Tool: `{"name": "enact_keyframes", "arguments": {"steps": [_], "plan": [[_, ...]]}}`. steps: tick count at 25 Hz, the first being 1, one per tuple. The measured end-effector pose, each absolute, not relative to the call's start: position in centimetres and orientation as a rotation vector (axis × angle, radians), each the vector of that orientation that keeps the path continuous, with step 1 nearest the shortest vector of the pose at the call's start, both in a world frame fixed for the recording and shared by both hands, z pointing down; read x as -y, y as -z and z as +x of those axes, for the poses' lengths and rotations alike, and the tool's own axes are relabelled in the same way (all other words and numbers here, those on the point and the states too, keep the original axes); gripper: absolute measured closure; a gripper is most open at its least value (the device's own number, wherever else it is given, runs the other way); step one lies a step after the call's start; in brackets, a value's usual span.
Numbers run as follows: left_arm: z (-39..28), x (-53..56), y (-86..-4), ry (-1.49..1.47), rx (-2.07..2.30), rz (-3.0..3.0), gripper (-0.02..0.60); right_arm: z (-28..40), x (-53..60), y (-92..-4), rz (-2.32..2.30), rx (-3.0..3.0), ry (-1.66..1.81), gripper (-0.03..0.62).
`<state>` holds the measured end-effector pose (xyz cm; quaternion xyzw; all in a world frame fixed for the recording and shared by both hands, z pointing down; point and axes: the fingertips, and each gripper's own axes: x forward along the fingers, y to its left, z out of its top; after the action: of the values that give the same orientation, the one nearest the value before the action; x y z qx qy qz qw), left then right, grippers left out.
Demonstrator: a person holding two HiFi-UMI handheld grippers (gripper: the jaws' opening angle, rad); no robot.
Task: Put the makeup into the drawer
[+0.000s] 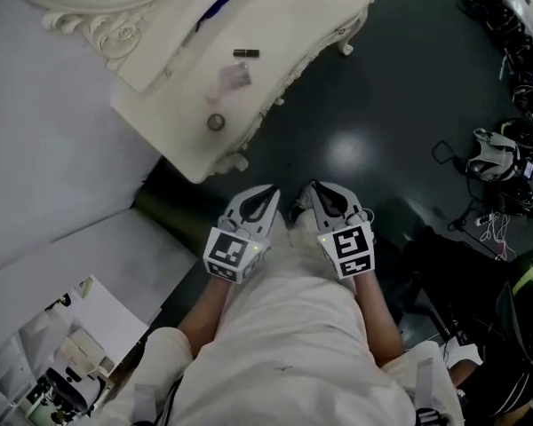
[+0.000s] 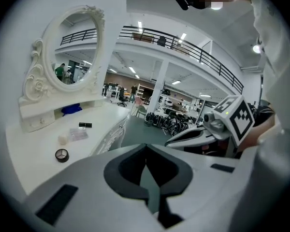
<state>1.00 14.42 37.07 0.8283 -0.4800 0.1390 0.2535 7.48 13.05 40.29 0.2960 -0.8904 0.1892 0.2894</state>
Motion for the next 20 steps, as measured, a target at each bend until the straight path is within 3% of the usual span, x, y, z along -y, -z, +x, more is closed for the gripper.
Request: {"name": "enact_keyframes", "arguments": {"steps": [17, 20], "plan": [[-0.8, -9.4, -45.0, -0.401, 1.43, 2.078, 0.571, 5.0, -7.3, -49.2, 0.636, 2.38, -0.559, 0.576], [-1.9, -8.6, -46.5, -0.417, 1.424, 2.077, 0.571, 3.9, -6.1, -51.3, 0.638, 2.358, -0.56, 0.509]]}}
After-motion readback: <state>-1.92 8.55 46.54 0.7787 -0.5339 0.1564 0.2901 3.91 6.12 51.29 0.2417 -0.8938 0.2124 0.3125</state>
